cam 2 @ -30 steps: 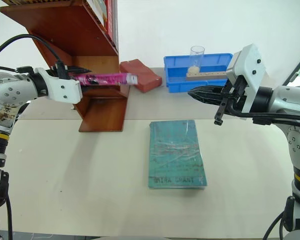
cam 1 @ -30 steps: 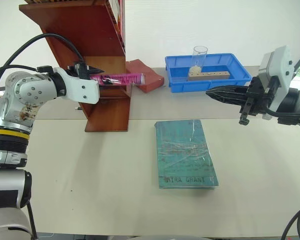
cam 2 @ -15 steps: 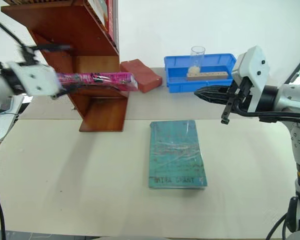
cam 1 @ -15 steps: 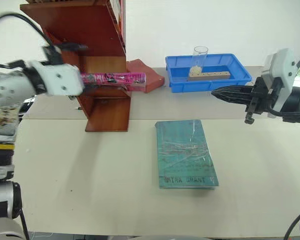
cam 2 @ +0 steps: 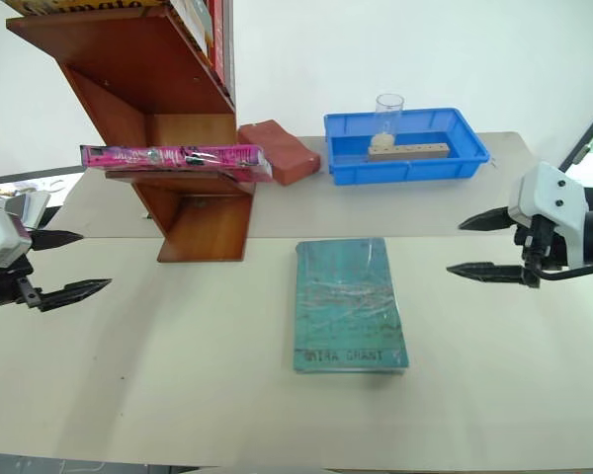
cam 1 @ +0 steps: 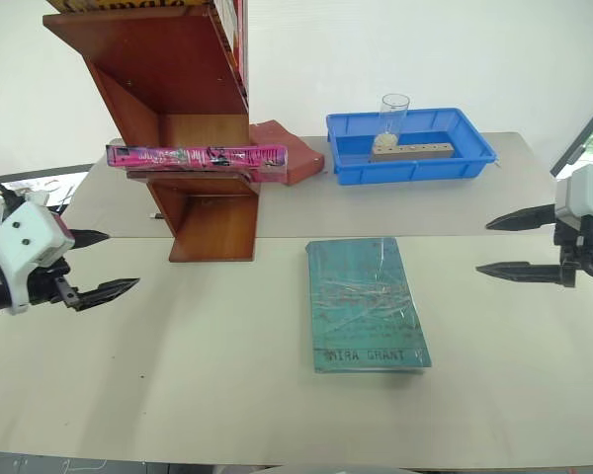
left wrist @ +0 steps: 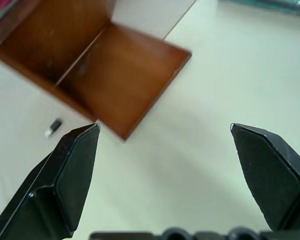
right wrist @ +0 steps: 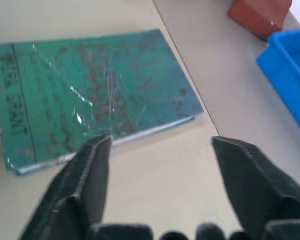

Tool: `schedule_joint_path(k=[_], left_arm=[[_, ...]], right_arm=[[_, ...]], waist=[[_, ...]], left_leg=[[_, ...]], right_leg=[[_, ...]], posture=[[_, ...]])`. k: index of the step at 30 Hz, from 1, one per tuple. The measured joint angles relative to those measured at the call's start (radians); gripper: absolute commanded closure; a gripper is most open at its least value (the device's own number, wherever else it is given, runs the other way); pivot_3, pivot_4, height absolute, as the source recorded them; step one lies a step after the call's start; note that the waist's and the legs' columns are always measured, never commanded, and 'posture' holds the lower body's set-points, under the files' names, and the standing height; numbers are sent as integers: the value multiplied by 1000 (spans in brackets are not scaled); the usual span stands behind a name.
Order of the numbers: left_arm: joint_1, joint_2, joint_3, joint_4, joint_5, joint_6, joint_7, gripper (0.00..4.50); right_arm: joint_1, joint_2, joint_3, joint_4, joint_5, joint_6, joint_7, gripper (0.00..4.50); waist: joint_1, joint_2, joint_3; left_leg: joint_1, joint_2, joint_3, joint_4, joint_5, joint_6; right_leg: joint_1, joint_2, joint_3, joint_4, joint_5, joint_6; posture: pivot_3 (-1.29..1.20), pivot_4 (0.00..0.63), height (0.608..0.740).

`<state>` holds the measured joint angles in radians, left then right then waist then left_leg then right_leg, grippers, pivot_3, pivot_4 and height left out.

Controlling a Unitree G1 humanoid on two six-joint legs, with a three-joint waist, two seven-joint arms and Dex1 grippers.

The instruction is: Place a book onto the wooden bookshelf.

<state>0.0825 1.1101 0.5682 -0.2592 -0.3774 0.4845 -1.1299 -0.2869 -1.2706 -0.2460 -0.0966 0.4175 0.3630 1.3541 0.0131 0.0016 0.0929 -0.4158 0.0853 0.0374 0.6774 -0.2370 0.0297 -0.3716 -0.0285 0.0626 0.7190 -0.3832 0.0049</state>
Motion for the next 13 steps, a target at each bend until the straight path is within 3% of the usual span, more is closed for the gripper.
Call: schedule_joint_path(k=[13], left_arm=[[38, -12, 3, 41, 19, -30, -18, 0]], right_arm=[[36, -13, -16, 29, -46, -64, -3, 22]], waist=[[-1, 0, 0]], left_leg=[[-2, 1, 2, 0, -1, -1]], right_leg=[[-2, 0, 0, 0, 0, -2]], posture=[[0, 150, 637]])
